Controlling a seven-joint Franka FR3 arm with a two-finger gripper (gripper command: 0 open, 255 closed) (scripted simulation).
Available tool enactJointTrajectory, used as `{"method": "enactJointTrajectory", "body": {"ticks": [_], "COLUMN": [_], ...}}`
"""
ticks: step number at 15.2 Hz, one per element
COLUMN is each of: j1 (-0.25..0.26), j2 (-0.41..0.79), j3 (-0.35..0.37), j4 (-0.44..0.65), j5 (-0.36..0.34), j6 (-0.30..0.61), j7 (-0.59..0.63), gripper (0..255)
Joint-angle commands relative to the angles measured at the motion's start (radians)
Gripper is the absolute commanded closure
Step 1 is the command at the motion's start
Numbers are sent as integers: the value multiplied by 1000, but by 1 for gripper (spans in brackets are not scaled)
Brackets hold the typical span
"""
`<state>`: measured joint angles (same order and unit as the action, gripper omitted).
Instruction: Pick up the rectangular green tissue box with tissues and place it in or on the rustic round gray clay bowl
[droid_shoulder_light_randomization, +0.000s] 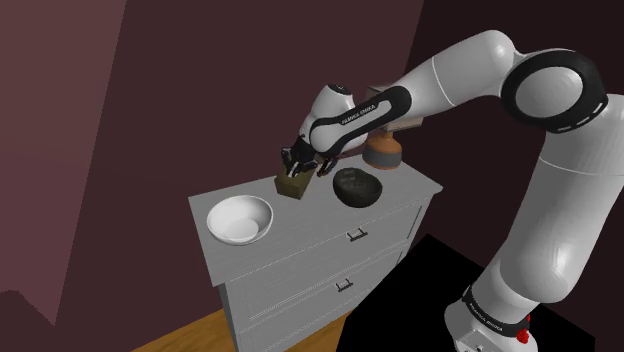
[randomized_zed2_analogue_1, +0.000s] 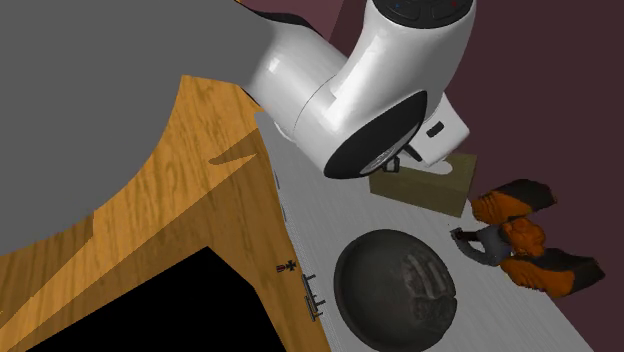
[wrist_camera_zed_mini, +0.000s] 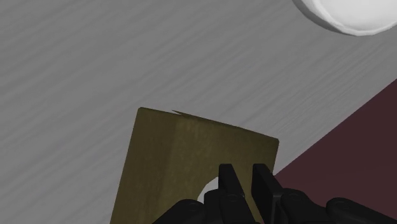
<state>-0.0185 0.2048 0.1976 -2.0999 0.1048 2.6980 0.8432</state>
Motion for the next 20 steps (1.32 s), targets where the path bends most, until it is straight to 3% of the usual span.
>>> {"method": "enactJointTrajectory", "body": {"ticks": [1,20], "j1": [-1,-8], "j2": [-13,-128], "j3": [0,-1], "j4": [8,132], "j5": [0,3], "j6": [-23,-260], "j7": [1,17], "gripper": [255,255]}}
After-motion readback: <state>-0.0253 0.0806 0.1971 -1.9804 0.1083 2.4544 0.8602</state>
